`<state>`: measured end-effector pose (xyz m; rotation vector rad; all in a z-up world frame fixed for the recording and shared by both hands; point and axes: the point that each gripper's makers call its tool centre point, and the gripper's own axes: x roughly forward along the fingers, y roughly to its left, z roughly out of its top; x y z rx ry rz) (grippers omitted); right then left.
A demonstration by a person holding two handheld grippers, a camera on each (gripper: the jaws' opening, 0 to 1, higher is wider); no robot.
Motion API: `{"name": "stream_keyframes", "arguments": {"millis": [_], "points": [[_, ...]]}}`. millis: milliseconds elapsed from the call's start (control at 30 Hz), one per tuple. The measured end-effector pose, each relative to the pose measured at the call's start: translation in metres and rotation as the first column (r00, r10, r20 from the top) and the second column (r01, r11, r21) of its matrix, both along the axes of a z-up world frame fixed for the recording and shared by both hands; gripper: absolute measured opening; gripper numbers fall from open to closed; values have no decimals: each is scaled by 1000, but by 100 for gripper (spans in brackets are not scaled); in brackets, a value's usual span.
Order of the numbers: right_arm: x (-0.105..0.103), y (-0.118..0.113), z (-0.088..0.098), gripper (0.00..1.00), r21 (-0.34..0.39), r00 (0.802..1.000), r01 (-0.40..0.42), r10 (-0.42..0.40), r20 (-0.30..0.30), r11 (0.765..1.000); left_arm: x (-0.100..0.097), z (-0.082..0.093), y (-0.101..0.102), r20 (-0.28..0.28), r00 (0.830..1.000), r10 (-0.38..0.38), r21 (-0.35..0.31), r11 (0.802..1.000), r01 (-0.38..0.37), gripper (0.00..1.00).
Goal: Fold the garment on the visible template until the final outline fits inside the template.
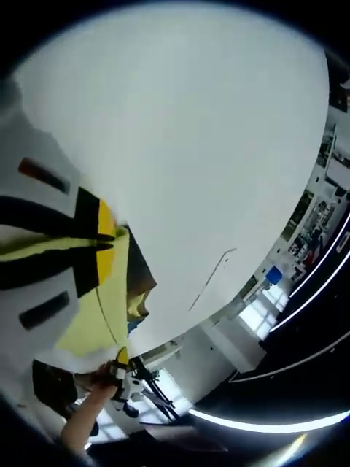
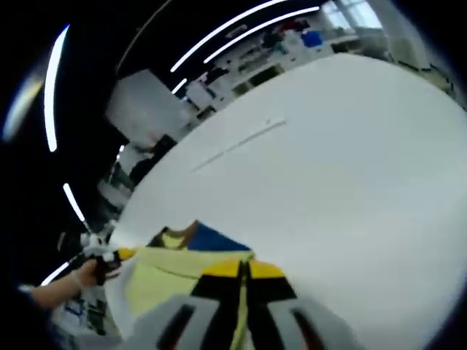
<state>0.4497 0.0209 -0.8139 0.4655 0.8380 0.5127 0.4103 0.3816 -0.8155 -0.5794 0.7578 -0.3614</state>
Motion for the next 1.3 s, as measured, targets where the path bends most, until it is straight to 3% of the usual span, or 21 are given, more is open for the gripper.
{"name": "stream_keyframes", "arguments": {"millis": [100, 200, 267, 367, 433, 500, 667, 867, 1000, 1300], "points": [[-5, 3, 3, 2, -8, 999, -32, 32, 18, 999, -2, 3, -4, 18, 999, -40, 9, 999, 40, 7], [-11, 6, 5, 15, -15, 996, -71, 72, 45, 997, -8, 5, -10, 31, 995, -90, 8, 996, 90, 18], [-16, 7, 6, 19, -29, 994, -93, 94, 58, 995, -14, 7, -16, 52, 985, -164, 35, 986, 162, 24], [-18, 7, 4, 33, -63, 984, -145, 150, 98, 988, -25, 5, -22, 66, 965, -253, 101, 964, 246, 40], [-17, 6, 3, 45, -72, 978, -171, 178, 107, 983, -33, 6, -28, 69, 956, -284, 111, 955, 276, 48], [-19, 7, 6, 50, -84, 969, -194, 204, 138, 977, -37, 9, -30, 83, 945, -317, 111, 945, 307, 51], [-23, 7, 4, 75, -89, 968, -209, 219, 122, 974, -37, 11, -30, 99, 925, -366, 136, 926, 352, 74], [-36, 11, 2, 94, -127, 950, -266, 282, 134, 956, -40, 15, -34, 125, 904, -409, 127, 910, 394, 81], [-40, 19, 6, 95, -124, 935, -301, 318, 156, 946, -42, 18, -40, 135, 893, -430, 121, 901, 416, 82], [-45, 35, 7, 90, -101, 928, -324, 337, 160, 941, -41, 17, -50, 131, 887, -443, 103, 896, 432, 80]]}}
